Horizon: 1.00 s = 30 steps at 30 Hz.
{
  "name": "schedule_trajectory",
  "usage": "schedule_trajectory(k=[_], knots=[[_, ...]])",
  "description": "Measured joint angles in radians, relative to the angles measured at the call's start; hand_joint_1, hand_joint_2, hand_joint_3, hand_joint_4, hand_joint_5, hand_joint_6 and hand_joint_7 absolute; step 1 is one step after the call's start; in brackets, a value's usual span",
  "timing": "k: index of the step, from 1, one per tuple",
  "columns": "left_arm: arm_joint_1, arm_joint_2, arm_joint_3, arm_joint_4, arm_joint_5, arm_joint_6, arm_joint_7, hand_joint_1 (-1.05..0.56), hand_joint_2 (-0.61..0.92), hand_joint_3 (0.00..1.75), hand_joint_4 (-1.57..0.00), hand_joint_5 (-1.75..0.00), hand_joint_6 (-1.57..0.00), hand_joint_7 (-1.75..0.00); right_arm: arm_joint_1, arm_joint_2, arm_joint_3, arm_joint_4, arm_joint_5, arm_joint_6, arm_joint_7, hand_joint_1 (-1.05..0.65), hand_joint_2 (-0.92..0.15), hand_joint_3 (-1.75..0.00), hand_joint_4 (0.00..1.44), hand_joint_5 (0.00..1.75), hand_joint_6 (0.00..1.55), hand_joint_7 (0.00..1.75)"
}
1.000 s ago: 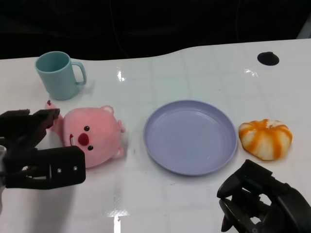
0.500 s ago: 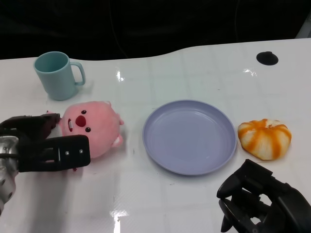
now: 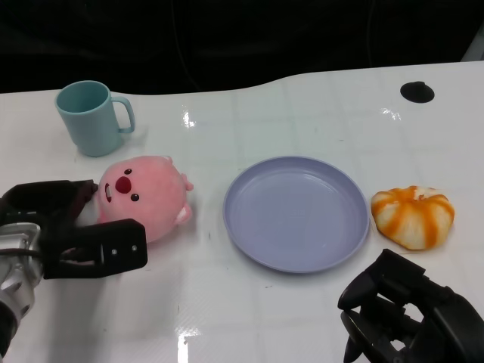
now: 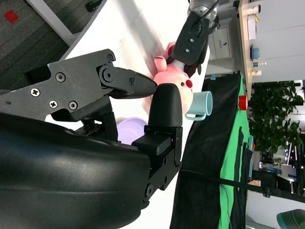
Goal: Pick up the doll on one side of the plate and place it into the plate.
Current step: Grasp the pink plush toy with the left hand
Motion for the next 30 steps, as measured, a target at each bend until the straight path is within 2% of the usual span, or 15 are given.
schedule_trajectory(k=[2,4,6,9,12,14,16,22,30], knots=[[-0.007,0.000,-0.005,0.018,-0.001,-0.017,0.030,-0.23,0.92,0.17,-0.74,-1.73,-0.63,-1.58,0.000,0.000,0.000,0.000,0.000,0.000,0.000,-0.35,-0.89,-0.56,0.61,1.71,0.49,1.58],[-0.009,0.003,-0.007,0.025,-0.003,-0.026,0.044,-0.26,0.92,0.22,-0.69,-1.74,-0.60,-1.48,0.000,0.000,0.001,0.000,-0.003,0.000,-0.001,-0.35,-0.89,-0.56,0.61,1.71,0.49,1.58],[-0.008,0.007,-0.007,0.029,-0.008,-0.044,0.054,-0.27,0.92,0.27,-0.73,-1.75,-0.56,-1.63,0.000,0.000,0.001,0.000,-0.004,0.000,-0.003,-0.35,-0.90,-0.55,0.61,1.71,0.49,1.58],[-0.001,0.010,-0.005,0.030,-0.026,-0.082,0.082,-0.23,0.92,0.30,-0.79,-1.75,-0.59,-1.73,-0.002,0.000,0.003,0.000,-0.005,0.001,-0.006,-0.35,-0.90,-0.56,0.61,1.71,0.49,1.58],[0.012,0.012,0.005,0.026,-0.044,-0.107,0.119,-0.20,0.90,0.32,-0.85,-1.75,-0.64,-1.74,-0.003,0.000,0.006,0.000,-0.007,0.001,-0.009,-0.35,-0.89,-0.56,0.61,1.71,0.50,1.58],[0.030,0.012,0.017,0.014,-0.054,-0.134,0.154,-0.20,0.74,0.61,-0.87,-1.75,-0.66,-1.75,-0.003,0.000,0.011,0.000,-0.017,0.002,-0.014,-0.35,-0.89,-0.56,0.62,1.71,0.51,1.58],[0.038,0.012,0.025,0.004,-0.064,-0.144,0.171,-0.19,0.67,0.73,-0.88,-1.75,-0.66,-1.75,-0.003,0.000,0.017,-0.001,-0.021,0.005,-0.017,-0.35,-0.89,-0.56,0.62,1.71,0.50,1.58],[0.069,0.011,0.069,-0.088,-0.094,-0.126,0.186,-0.15,0.59,0.87,-0.91,-1.75,-0.68,-1.75,-0.001,0.000,0.020,-0.002,-0.020,0.006,-0.018,-0.35,-0.88,-0.57,0.62,1.71,0.50,1.58],[0.126,0.012,0.123,-0.269,-0.121,-0.088,0.180,-0.13,0.55,0.93,-0.90,-1.75,-0.69,-1.75,0.002,0.000,0.017,-0.011,-0.017,0.007,-0.018,-0.34,-0.87,-0.58,0.61,1.71,0.50,1.58]])
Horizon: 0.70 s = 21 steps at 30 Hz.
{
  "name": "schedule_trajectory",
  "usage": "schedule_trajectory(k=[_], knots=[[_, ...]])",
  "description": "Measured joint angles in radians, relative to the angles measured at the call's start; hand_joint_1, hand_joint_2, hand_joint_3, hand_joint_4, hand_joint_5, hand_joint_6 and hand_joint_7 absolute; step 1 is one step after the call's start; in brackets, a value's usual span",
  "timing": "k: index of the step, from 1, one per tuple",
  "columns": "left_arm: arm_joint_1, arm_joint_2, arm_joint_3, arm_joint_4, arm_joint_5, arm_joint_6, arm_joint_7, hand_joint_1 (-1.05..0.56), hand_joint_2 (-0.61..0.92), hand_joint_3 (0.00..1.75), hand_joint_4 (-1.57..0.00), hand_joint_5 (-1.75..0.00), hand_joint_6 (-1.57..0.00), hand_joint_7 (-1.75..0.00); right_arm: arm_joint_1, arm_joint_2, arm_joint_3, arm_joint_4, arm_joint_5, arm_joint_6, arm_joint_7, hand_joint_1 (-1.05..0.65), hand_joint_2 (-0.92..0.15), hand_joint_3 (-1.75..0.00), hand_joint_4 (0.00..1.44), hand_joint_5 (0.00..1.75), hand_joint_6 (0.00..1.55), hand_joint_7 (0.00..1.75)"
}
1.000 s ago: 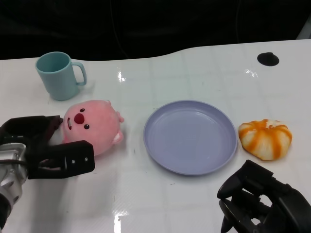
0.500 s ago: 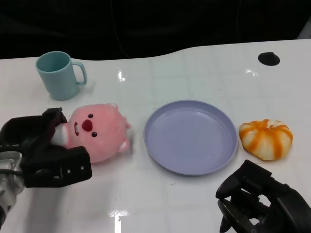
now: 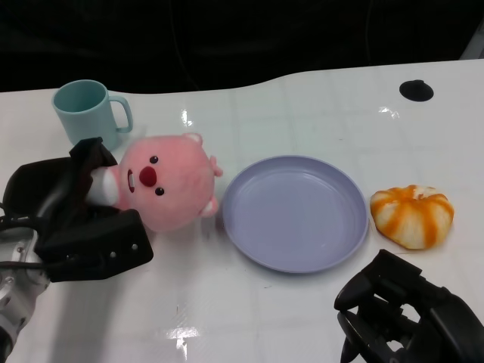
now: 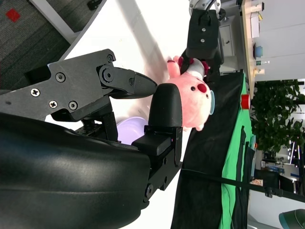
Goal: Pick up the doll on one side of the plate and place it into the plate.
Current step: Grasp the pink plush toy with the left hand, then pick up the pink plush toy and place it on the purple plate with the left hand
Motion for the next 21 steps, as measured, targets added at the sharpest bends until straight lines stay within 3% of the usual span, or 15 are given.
schedule_trajectory(k=[6,15,21], knots=[[0.033,-0.001,0.023,-0.150,-0.011,0.041,-0.069,-0.17,0.47,1.13,-0.91,-1.75,-0.71,-1.75,0.000,-0.001,-0.003,0.000,-0.001,0.000,0.001,-0.35,-0.87,-0.58,0.62,1.71,0.51,1.57],[0.041,-0.064,0.017,-0.356,-0.010,0.114,-0.186,-0.17,0.51,0.96,-0.91,-1.75,-0.70,-1.75,0.000,-0.001,-0.003,0.000,-0.001,0.005,0.003,-0.36,-0.88,-0.58,0.61,1.70,0.51,1.57],[0.008,-0.163,-0.031,-0.397,0.007,0.152,-0.230,-0.16,0.45,1.00,-0.94,-1.75,-0.70,-1.75,0.001,0.000,0.000,-0.007,0.001,0.008,0.004,-0.35,-0.88,-0.58,0.61,1.71,0.51,1.58]])
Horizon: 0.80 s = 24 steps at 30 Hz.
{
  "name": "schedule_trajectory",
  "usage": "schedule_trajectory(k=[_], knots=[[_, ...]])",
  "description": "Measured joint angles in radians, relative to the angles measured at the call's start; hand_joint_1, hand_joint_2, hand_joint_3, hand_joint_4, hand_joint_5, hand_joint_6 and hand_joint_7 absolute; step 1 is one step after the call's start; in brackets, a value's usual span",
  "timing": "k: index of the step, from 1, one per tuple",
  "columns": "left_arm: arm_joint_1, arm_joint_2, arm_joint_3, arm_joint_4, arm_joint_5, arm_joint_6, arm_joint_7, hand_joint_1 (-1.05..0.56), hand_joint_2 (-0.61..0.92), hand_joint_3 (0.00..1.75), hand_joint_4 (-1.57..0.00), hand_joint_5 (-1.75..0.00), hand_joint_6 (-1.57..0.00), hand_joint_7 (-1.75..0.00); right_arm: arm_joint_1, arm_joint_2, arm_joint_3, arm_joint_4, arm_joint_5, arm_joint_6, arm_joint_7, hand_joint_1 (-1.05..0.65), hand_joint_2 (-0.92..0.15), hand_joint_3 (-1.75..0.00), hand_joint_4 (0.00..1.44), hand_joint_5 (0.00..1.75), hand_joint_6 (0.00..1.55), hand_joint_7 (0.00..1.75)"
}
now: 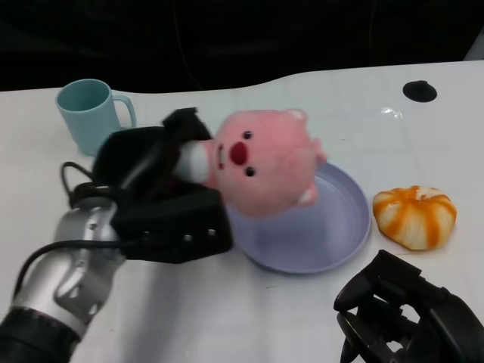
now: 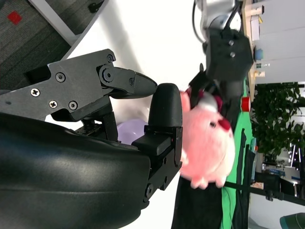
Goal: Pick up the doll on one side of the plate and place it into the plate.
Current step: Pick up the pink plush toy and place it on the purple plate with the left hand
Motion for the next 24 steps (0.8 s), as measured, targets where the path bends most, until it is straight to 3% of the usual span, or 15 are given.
schedule_trajectory(k=[4,7,11,20,24], knots=[[-0.024,-0.054,-0.034,0.000,0.016,0.031,-0.021,-0.17,0.46,1.01,-0.94,-1.75,-0.71,-1.75,0.004,0.000,0.007,-0.003,-0.002,0.000,0.000,-0.35,-0.88,-0.58,0.61,1.71,0.51,1.58],[-0.042,-0.087,-0.060,0.002,0.036,0.059,-0.031,-0.20,0.52,0.92,-0.93,-1.75,-0.70,-1.75,0.003,0.000,0.010,-0.008,-0.002,0.001,0.001,-0.35,-0.87,-0.58,0.60,1.71,0.50,1.57],[-0.076,-0.121,-0.081,0.027,0.043,0.096,-0.050,-0.18,0.52,1.05,-0.93,-1.75,-0.72,-1.75,0.003,-0.001,0.010,-0.011,-0.002,0.003,0.001,-0.35,-0.88,-0.58,0.60,1.71,0.50,1.57],[-0.112,-0.166,-0.121,0.128,0.070,0.110,-0.050,-0.17,0.49,1.07,-0.92,-1.75,-0.70,-1.75,0.004,-0.001,0.010,-0.012,0.002,0.003,0.002,-0.36,-0.88,-0.58,0.61,1.71,0.51,1.58],[-0.130,-0.181,-0.126,0.173,0.072,0.108,-0.047,-0.17,0.48,0.99,-0.91,-1.75,-0.69,-1.71,0.004,-0.001,0.010,-0.013,0.002,0.003,0.002,-0.36,-0.88,-0.57,0.61,1.71,0.51,1.57]])
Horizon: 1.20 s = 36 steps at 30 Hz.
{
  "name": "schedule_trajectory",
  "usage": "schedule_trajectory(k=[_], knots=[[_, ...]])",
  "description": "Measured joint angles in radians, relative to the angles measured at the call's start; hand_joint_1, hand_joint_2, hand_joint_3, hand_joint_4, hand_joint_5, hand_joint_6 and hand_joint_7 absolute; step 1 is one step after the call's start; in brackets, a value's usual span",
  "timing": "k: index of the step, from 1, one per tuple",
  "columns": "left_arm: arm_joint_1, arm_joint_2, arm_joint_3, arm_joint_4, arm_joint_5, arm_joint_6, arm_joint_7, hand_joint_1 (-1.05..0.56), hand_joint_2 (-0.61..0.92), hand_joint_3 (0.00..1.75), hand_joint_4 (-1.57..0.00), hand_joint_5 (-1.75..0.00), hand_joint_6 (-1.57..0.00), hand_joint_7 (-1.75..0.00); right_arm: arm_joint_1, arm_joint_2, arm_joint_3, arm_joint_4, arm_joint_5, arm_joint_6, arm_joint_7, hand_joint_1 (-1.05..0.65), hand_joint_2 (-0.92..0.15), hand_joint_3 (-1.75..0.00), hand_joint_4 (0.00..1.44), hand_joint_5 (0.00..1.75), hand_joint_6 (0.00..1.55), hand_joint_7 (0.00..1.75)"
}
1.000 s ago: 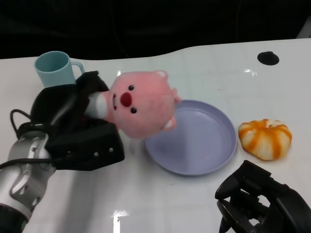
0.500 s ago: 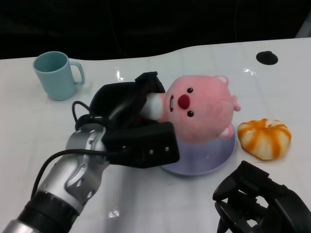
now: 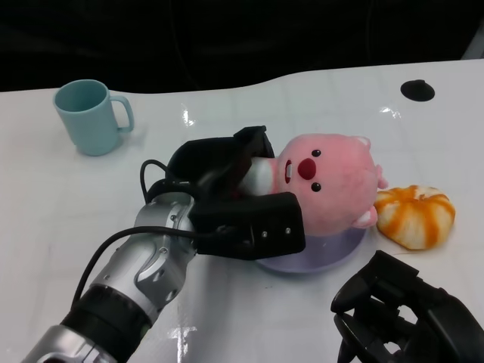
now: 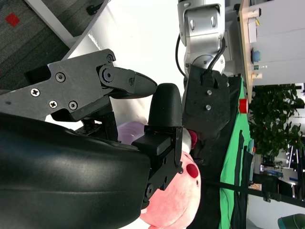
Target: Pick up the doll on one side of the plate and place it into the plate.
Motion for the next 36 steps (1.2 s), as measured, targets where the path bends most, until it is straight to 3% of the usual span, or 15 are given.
schedule_trajectory(k=[1,2,3,4,5,6,8,9,11,12,13,16,22,36], knots=[[-0.002,-0.003,0.000,0.008,-0.001,-0.002,0.003,-0.18,0.49,0.94,-0.90,-1.75,-0.70,-1.63,0.000,0.000,0.000,0.000,0.000,0.000,0.000,-0.36,-0.88,-0.57,0.61,1.71,0.51,1.57],[-0.004,-0.006,0.000,0.014,-0.001,-0.003,0.006,-0.19,0.50,0.88,-0.89,-1.75,-0.76,-1.35,0.000,0.000,0.000,-0.001,0.000,0.002,0.000,-0.36,-0.88,-0.57,0.61,1.71,0.51,1.57],[-0.007,-0.009,0.000,0.021,-0.001,-0.004,0.007,-0.19,0.53,0.79,-0.87,-1.75,-0.86,-0.91,0.000,0.000,0.000,-0.001,0.000,0.003,0.000,-0.36,-0.88,-0.57,0.60,1.71,0.51,1.57],[-0.009,-0.011,0.000,0.026,-0.001,-0.004,0.008,-0.19,0.56,0.74,-0.85,-1.75,-0.93,-0.68,0.000,0.000,0.000,-0.001,0.000,0.004,0.000,-0.36,-0.88,-0.57,0.60,1.71,0.51,1.57],[-0.011,-0.011,0.000,0.030,-0.001,-0.004,0.010,-0.20,0.58,0.71,-0.84,-1.75,-0.96,-0.56,0.000,0.000,0.001,-0.001,0.000,0.004,0.000,-0.36,-0.88,-0.57,0.60,1.71,0.51,1.57],[-0.011,-0.011,0.000,0.030,-0.001,-0.004,0.011,-0.22,0.66,0.57,-0.78,-1.73,-0.93,-0.35,0.000,0.000,0.001,-0.001,0.000,0.004,0.000,-0.36,-0.87,-0.57,0.61,1.71,0.51,1.57],[-0.011,-0.011,0.001,0.030,-0.002,-0.005,0.011,-0.26,0.81,0.28,-0.66,-1.65,-0.87,-0.12,0.000,0.000,0.001,-0.002,0.000,0.006,-0.001,-0.36,-0.87,-0.58,0.61,1.71,0.51,1.57],[-0.011,-0.010,0.001,0.030,-0.004,-0.007,0.010,-0.33,0.88,0.18,-0.58,-1.40,-0.77,-0.05,0.000,0.000,0.001,-0.003,0.000,0.007,-0.001,-0.36,-0.87,-0.58,0.61,1.71,0.51,1.57],[-0.011,-0.005,0.002,0.029,-0.016,-0.013,-0.004,-0.42,0.91,0.14,-0.54,-1.00,-0.69,-0.01,0.000,0.000,0.001,-0.003,0.000,0.007,-0.001,-0.36,-0.87,-0.58,0.61,1.71,0.51,1.57],[-0.011,-0.001,0.002,0.028,-0.021,-0.014,-0.015,-0.52,0.92,0.19,-0.53,-0.63,-0.62,-0.01,0.000,0.000,0.001,-0.003,0.000,0.007,-0.001,-0.36,-0.87,-0.58,0.61,1.72,0.51,1.57],[-0.011,0.005,0.001,0.024,-0.022,-0.013,-0.034,-0.58,0.92,0.23,-0.52,-0.43,-0.58,0.00,0.000,0.000,0.001,-0.003,0.000,0.007,0.000,-0.36,-0.87,-0.58,0.61,1.72,0.51,1.57],[-0.011,0.041,-0.010,-0.016,-0.019,-0.003,-0.117,-0.77,0.92,0.34,-0.31,-0.12,-0.36,0.00,0.000,0.000,0.000,-0.003,0.000,0.007,0.000,-0.36,-0.87,-0.58,0.60,1.72,0.51,1.56],[-0.011,0.099,-0.042,-0.093,0.020,0.019,-0.226,-0.94,0.92,0.51,-0.10,0.00,-0.14,0.00,0.000,0.000,-0.005,-0.003,0.009,0.007,0.003,-0.36,-0.88,-0.58,0.60,1.71,0.50,1.57],[0.017,0.200,-0.017,-0.266,-0.002,-0.008,-0.322,-0.98,0.92,0.54,-0.08,-0.01,-0.08,0.00,0.000,-0.001,-0.008,-0.001,0.007,0.005,0.003,-0.36,-0.89,-0.55,0.62,1.70,0.52,1.57]])
